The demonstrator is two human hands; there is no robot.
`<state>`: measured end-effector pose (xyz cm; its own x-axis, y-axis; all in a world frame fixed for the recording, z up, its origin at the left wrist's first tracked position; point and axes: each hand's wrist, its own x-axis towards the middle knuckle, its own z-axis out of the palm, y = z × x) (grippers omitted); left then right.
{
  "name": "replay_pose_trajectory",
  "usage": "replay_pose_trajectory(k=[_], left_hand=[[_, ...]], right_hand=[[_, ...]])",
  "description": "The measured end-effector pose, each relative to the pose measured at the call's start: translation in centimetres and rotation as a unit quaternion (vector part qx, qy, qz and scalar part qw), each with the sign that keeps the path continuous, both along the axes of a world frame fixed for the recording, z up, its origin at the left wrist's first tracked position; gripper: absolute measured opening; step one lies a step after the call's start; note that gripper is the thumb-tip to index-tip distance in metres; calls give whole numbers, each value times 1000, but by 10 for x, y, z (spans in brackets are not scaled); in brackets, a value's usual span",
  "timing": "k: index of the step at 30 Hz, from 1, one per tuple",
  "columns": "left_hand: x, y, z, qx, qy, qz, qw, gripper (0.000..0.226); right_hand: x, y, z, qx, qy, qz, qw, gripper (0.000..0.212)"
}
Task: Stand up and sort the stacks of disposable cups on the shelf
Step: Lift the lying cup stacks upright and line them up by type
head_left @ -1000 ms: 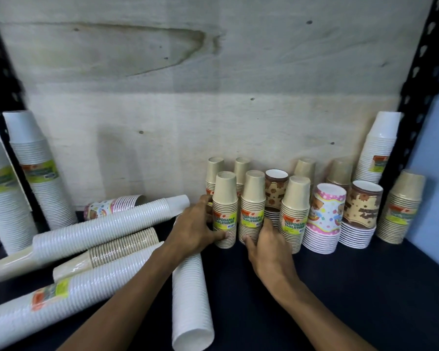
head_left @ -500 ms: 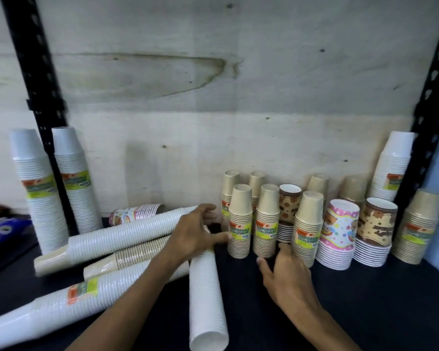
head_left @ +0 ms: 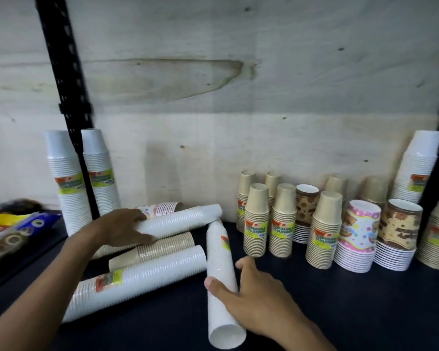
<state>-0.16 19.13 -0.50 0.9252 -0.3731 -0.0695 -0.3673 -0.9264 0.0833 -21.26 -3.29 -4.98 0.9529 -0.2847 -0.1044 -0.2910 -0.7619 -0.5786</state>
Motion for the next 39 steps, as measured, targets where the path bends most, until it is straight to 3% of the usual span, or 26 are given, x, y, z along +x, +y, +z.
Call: replay_pose_trajectory(k=[12, 17, 23, 27, 32, 39], left_hand=[[-6, 22, 8, -35, 8, -15, 999, 72], [-12, 15, 10, -32, 1, -44, 999, 61], [-13, 22, 5, -43, -4, -17, 999, 70], [-17, 21, 3, -137, -3, 3, 991, 70], [-28, 0, -2, -296, -31, 3, 955, 66], [-39, -46, -4, -523, 23, 2, 852, 64]], right_hand=[[17, 3, 3, 60, 20, -21, 998, 69], [10, -2, 9, 109, 20, -49, 993, 80], [-4, -6, 5, 117, -41, -54, 991, 67], [-3, -2, 5, 126, -128, -42, 983, 64], [4, 6, 12, 182, -237, -50, 953, 49], [25, 13, 26, 180, -301, -52, 935, 65]])
